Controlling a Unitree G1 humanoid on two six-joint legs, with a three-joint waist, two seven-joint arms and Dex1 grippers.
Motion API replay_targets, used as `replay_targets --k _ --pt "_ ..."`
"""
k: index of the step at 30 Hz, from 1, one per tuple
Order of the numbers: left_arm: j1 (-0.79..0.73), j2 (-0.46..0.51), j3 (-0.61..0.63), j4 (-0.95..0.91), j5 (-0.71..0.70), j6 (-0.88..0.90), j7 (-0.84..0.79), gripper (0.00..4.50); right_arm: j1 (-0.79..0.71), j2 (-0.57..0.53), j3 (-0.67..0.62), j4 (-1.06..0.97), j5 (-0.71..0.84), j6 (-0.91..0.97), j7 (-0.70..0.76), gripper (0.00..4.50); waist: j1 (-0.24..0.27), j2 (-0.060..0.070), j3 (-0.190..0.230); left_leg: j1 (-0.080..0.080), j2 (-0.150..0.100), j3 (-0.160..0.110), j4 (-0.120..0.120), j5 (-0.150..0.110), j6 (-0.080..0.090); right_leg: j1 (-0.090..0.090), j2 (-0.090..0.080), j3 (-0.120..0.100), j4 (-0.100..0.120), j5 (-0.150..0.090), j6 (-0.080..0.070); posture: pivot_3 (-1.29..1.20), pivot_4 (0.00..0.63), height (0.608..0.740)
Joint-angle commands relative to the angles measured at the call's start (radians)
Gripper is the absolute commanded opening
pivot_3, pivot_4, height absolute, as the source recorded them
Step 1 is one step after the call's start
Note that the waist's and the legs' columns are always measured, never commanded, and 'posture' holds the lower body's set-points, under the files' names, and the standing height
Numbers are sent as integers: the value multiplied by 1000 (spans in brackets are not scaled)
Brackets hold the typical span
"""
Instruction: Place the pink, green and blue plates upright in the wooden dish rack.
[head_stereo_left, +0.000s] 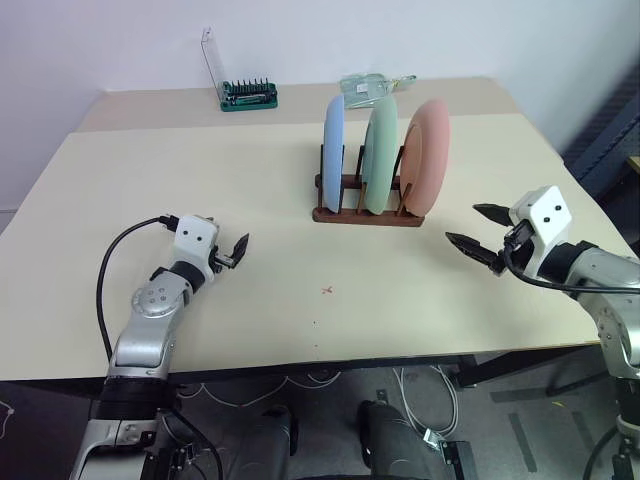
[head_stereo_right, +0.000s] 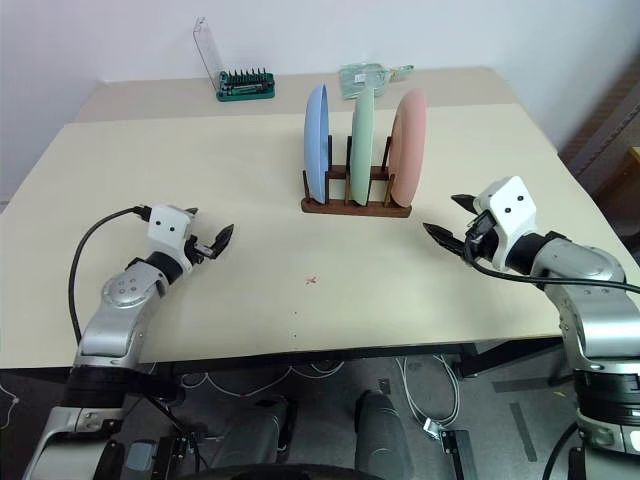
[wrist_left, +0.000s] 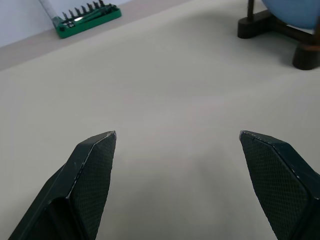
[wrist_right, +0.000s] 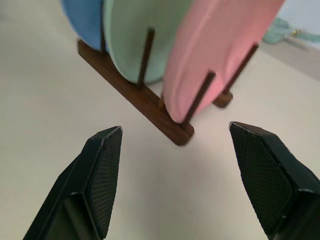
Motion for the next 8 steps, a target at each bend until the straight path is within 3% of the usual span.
replay_targets --k 1,8 --pt "30 5 13 -65 -3 -6 -6 4076 9 14 -5 48 -30 -79 0 3471 0 0 0 0 0 0 0 0 0 0 0 0 0 0 0 0 150 740" --pt "39 -17 -1 -88 10 15 17 4076 -22 47 15 156 -55 -162 3 3471 0 0 0 0 0 0 0 0 0 0 0 0 0 0 0 0 150 740"
